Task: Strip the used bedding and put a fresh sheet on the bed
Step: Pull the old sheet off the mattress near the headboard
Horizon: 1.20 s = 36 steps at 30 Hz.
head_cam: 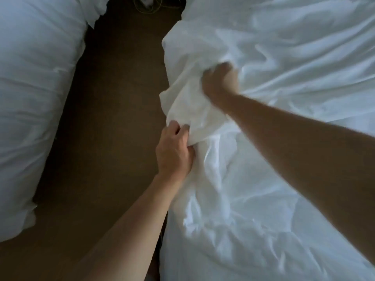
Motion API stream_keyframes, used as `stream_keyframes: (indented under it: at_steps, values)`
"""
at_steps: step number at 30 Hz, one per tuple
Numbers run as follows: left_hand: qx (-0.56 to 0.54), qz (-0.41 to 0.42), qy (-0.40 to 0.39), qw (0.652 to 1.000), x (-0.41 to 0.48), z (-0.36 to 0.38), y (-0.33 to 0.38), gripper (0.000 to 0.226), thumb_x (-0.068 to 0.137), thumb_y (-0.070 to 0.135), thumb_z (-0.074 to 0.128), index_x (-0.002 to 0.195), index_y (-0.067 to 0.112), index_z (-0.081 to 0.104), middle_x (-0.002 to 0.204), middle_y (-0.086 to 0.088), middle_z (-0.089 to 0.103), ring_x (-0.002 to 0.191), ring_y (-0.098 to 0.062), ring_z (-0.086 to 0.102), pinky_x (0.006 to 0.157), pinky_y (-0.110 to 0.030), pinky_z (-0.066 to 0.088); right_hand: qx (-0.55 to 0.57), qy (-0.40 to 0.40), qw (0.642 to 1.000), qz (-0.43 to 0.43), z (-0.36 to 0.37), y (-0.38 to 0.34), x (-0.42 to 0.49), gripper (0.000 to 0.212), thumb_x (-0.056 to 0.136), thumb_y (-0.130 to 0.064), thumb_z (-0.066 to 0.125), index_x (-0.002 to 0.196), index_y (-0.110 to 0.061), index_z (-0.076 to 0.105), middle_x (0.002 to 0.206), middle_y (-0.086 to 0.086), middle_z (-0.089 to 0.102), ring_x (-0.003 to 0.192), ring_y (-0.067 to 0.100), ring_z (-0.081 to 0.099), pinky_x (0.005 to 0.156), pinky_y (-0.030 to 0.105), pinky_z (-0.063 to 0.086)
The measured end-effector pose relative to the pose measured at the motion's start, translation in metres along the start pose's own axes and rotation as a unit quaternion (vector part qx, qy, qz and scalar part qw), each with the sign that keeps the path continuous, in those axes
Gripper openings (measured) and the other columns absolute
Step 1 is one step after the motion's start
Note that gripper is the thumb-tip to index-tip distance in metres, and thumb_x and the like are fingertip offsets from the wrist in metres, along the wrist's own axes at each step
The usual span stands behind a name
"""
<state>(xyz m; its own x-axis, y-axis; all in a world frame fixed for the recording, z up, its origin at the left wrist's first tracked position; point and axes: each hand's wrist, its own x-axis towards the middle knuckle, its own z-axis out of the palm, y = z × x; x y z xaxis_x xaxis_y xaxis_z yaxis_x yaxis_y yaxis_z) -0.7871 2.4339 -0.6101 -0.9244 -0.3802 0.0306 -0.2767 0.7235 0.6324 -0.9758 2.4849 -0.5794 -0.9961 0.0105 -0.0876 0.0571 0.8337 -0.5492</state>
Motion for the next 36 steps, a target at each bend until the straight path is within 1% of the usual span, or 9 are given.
stream_keyframes:
  at_steps: [3, 6, 11, 15, 18, 25, 29, 34, 36]
  values:
    - [0.019, 0.028, 0.107, 0.994, 0.049, -0.009, 0.018, 0.027, 0.064, 0.005, 0.073, 0.087, 0.011, 0.061, 0.087, -0.009, 0.057, 0.077, -0.031, 0.053, 0.061, -0.041, 0.051, 0.143, 0.178, 0.97, 0.078, -0.039, -0.023, 0.081, 0.025, 0.079, -0.044, 0.043, 0.076, -0.021, 0.051, 0.064, -0.014, 0.048, 0.071, 0.014, 0.056, 0.069, 0.019, 0.044]
    - [0.054, 0.055, 0.078, 0.994, 0.055, -0.012, 0.032, 0.029, 0.059, 0.006, 0.075, 0.085, 0.012, 0.062, 0.084, -0.007, 0.059, 0.077, -0.033, 0.053, 0.068, -0.043, 0.047, 0.075, 0.126, 0.987, 0.063, -0.04, -0.007, 0.098, 0.046, 0.086, -0.047, 0.033, 0.114, -0.025, 0.063, 0.104, -0.01, 0.065, 0.106, 0.025, 0.063, 0.094, 0.039, 0.051]
    - [0.008, 0.123, -0.086, 0.989, -0.043, 0.01, 0.037, 0.034, 0.053, -0.004, 0.072, 0.079, 0.011, 0.056, 0.077, -0.004, 0.053, 0.068, -0.026, 0.048, 0.061, -0.032, 0.033, -0.241, -0.224, 0.944, -0.04, 0.018, 0.05, 0.025, 0.066, 0.092, -0.065, 0.047, 0.128, -0.011, 0.062, 0.134, 0.015, 0.059, 0.122, 0.036, 0.057, 0.098, 0.043, 0.045]
    - [-0.033, -0.05, -0.087, 0.994, -0.043, 0.03, 0.019, 0.019, 0.068, 0.0, 0.061, 0.086, 0.006, 0.06, 0.086, -0.011, 0.053, 0.076, -0.03, 0.049, 0.065, -0.037, 0.04, -0.32, -0.33, 0.886, -0.063, 0.021, 0.042, 0.029, 0.111, 0.073, -0.092, 0.043, 0.145, -0.008, 0.045, 0.153, 0.015, 0.042, 0.136, 0.035, 0.043, 0.111, 0.046, 0.034]
    - [-0.041, -0.158, -0.106, 0.981, -0.026, 0.034, 0.014, 0.016, 0.081, 0.004, 0.061, 0.096, 0.004, 0.064, 0.094, -0.011, 0.052, 0.088, -0.034, 0.052, 0.069, -0.031, 0.03, -0.357, -0.396, 0.839, -0.108, 0.012, 0.053, 0.029, 0.059, 0.097, -0.054, 0.05, 0.13, -0.006, 0.057, 0.139, 0.019, 0.054, 0.119, 0.034, 0.054, 0.097, 0.037, 0.04]
    - [-0.034, 0.051, 0.058, 0.996, 0.006, -0.01, 0.056, 0.036, 0.056, 0.001, 0.036, 0.086, 0.019, 0.044, 0.081, -0.002, 0.045, 0.072, -0.02, 0.036, 0.06, -0.031, 0.032, -0.08, 0.013, 0.996, -0.046, -0.015, 0.018, 0.066, 0.044, 0.086, -0.041, 0.049, 0.109, -0.008, 0.065, 0.109, 0.016, 0.067, 0.101, 0.035, 0.065, 0.08, 0.036, 0.049]
    - [0.083, 0.006, -0.076, 0.994, -0.031, -0.003, 0.036, 0.028, 0.073, 0.004, 0.06, 0.099, 0.014, 0.056, 0.096, -0.009, 0.051, 0.086, -0.03, 0.048, 0.072, -0.036, 0.038, -0.048, -0.236, 0.967, -0.085, -0.001, 0.021, 0.027, 0.02, 0.095, -0.034, 0.064, 0.089, -0.016, 0.059, 0.084, -0.002, 0.06, 0.082, 0.021, 0.066, 0.064, 0.021, 0.048]
    - [0.068, -0.105, -0.103, 0.987, -0.061, 0.017, 0.026, 0.027, 0.081, 0.012, 0.067, 0.107, 0.01, 0.058, 0.101, -0.01, 0.053, 0.09, -0.028, 0.049, 0.077, -0.04, 0.046, -0.005, -0.017, 0.94, -0.34, -0.066, 0.09, -0.085, 0.049, 0.09, -0.061, 0.062, 0.079, -0.014, 0.052, 0.077, -0.004, 0.05, 0.069, 0.016, 0.046, 0.067, 0.031, 0.038]
    - [0.037, -0.088, -0.064, 0.993, -0.057, 0.021, 0.035, 0.027, 0.073, 0.003, 0.069, 0.097, 0.006, 0.057, 0.094, -0.011, 0.055, 0.083, -0.03, 0.05, 0.07, -0.041, 0.046, -0.114, -0.126, 0.952, -0.253, -0.104, 0.149, -0.123, 0.06, 0.08, -0.089, 0.038, 0.074, -0.029, 0.045, 0.071, -0.013, 0.048, 0.067, 0.016, 0.05, 0.067, 0.033, 0.041]
